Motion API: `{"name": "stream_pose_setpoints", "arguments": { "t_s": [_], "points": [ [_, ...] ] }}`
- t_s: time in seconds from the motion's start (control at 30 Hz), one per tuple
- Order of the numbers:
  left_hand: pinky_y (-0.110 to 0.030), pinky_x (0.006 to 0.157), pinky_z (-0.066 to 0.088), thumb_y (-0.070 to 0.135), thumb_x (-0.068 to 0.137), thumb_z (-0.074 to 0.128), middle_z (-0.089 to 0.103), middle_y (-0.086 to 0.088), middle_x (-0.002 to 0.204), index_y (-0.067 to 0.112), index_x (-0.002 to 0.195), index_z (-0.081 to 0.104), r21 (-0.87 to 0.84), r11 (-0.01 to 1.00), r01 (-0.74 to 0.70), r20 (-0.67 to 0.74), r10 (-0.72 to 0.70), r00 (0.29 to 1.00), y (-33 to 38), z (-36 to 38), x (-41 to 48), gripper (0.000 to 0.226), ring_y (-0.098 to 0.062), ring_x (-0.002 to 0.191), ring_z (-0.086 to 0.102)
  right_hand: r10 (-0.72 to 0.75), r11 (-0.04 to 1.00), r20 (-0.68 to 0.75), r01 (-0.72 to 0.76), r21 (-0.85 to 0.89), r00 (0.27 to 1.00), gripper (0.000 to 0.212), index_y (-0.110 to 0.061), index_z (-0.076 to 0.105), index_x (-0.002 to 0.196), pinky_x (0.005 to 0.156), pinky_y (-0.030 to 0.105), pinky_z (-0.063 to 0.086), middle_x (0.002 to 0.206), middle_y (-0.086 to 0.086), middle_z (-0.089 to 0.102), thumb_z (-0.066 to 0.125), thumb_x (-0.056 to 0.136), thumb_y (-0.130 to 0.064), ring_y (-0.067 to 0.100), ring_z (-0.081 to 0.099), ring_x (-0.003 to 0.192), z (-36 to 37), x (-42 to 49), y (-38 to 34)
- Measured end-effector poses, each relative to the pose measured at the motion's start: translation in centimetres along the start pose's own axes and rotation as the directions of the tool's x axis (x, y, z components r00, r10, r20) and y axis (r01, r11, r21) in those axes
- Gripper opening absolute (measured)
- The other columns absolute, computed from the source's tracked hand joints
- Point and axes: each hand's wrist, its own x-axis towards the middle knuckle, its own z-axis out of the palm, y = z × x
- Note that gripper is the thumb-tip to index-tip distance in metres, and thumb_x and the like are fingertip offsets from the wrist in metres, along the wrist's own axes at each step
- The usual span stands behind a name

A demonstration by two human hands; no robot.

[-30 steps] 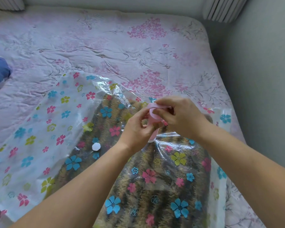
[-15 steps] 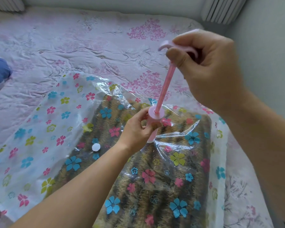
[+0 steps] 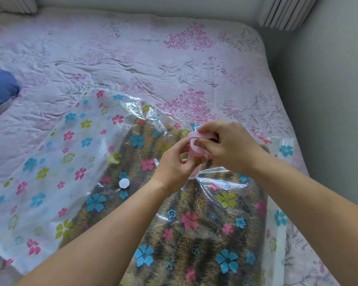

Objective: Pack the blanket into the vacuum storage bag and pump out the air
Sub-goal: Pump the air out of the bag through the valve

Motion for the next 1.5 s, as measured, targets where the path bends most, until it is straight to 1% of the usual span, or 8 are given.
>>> {"name": "stream_pose_setpoints", "arguments": {
  "t_s": [0.17,0.3,0.6,0.87,1.0,1.13,1.3,1.5],
  "points": [
    [-0.008,0.086,0.05,0.023,0.09,0.081,0.073,0.02,0.118,0.029,0.13,0.067,0.026,1.0,-0.008,-0.009,0.009,1.0,-0.2,0.0,-0.3,0.043,-0.001,0.116,0.066,-0.122,0.957,-0.247,0.18,0.228,0.961,0.009,-0.029,0.073,0.098,0.051,0.031,0.041,0.064,0.001,0.062,0.075,0.09,-0.031,0.01,0.047,0.053,-4.0,0.0,-3.6],
    [-0.021,0.092,0.057,0.021,0.089,0.082,0.073,0.02,0.119,0.032,0.13,0.067,0.016,1.0,0.006,0.016,-0.007,1.0,-0.3,0.2,-0.5,0.046,-0.001,0.117,0.065,-0.238,0.895,-0.433,0.369,0.25,0.869,0.007,-0.031,0.071,0.1,0.057,0.017,0.043,0.074,-0.022,0.067,0.072,0.094,-0.027,-0.001,0.057,0.063,-6.1,-0.1,-5.5],
    [-0.025,0.093,0.058,0.017,0.09,0.08,0.077,0.011,0.113,0.024,0.125,0.071,-0.022,1.0,0.012,0.021,-0.012,1.0,-0.2,-0.1,-0.6,0.037,-0.005,0.11,0.07,0.063,0.997,0.011,-0.062,-0.054,0.998,0.02,-0.02,0.074,0.11,0.073,0.028,0.044,0.088,-0.006,0.068,0.071,0.093,-0.029,0.015,0.061,0.083,1.2,-1.4,-0.2],
    [-0.007,0.09,0.048,0.02,0.085,0.084,0.074,0.019,0.122,0.03,0.131,0.069,-0.024,1.0,-0.003,0.016,0.004,1.0,-0.3,-0.3,-0.3,0.049,-0.002,0.12,0.065,-0.141,0.976,-0.285,0.181,0.119,0.948,0.015,-0.02,0.076,0.102,0.053,0.014,0.035,0.063,-0.018,0.058,0.073,0.092,-0.031,0.002,0.048,0.054,-4.0,-1.0,-4.1],
    [-0.013,0.093,0.053,0.025,0.085,0.085,0.072,0.024,0.123,0.048,0.123,0.067,0.015,1.0,-0.009,0.039,0.008,0.999,-0.4,-0.4,-0.4,0.048,-0.001,0.122,0.063,-0.271,0.904,-0.446,0.385,0.187,0.853,0.013,-0.039,0.065,0.101,0.062,0.013,0.046,0.08,-0.032,0.067,0.071,0.095,-0.029,-0.005,0.06,0.068,-6.2,-1.2,-6.5],
    [-0.019,0.096,0.055,0.024,0.086,0.084,0.073,0.017,0.124,0.031,0.131,0.069,-0.018,1.0,-0.008,0.035,0.008,0.999,-0.4,-0.2,-0.5,0.048,-0.005,0.122,0.065,-0.156,0.963,-0.33,0.218,0.16,0.931,0.014,-0.02,0.073,0.104,0.058,0.013,0.038,0.069,-0.014,0.062,0.071,0.093,-0.03,0.0,0.052,0.058,-2.9,-1.3,-4.2],
    [-0.013,0.088,0.051,0.02,0.089,0.082,0.077,0.009,0.113,0.023,0.123,0.073,-0.014,1.0,0.0,0.025,0.0,1.0,-0.3,-0.4,-0.7,0.036,-0.005,0.109,0.071,0.064,0.998,-0.008,-0.064,-0.017,0.998,0.021,-0.018,0.076,0.11,0.083,0.036,0.051,0.097,0.002,0.074,0.072,0.092,-0.028,0.02,0.065,0.091,1.3,-2.1,-0.6],
    [-0.007,0.088,0.048,0.014,0.086,0.084,0.076,0.014,0.119,0.021,0.128,0.071,-0.047,0.999,-0.018,-0.001,0.018,1.0,-0.3,-0.2,-0.9,0.045,-0.001,0.114,0.068,-0.034,0.996,-0.142,0.045,0.075,0.989,0.021,-0.015,0.076,0.106,0.065,0.02,0.044,0.078,-0.011,0.067,0.076,0.09,-0.027,0.0,0.058,0.067,-1.2,-1.6,-2.2]
  ]
}}
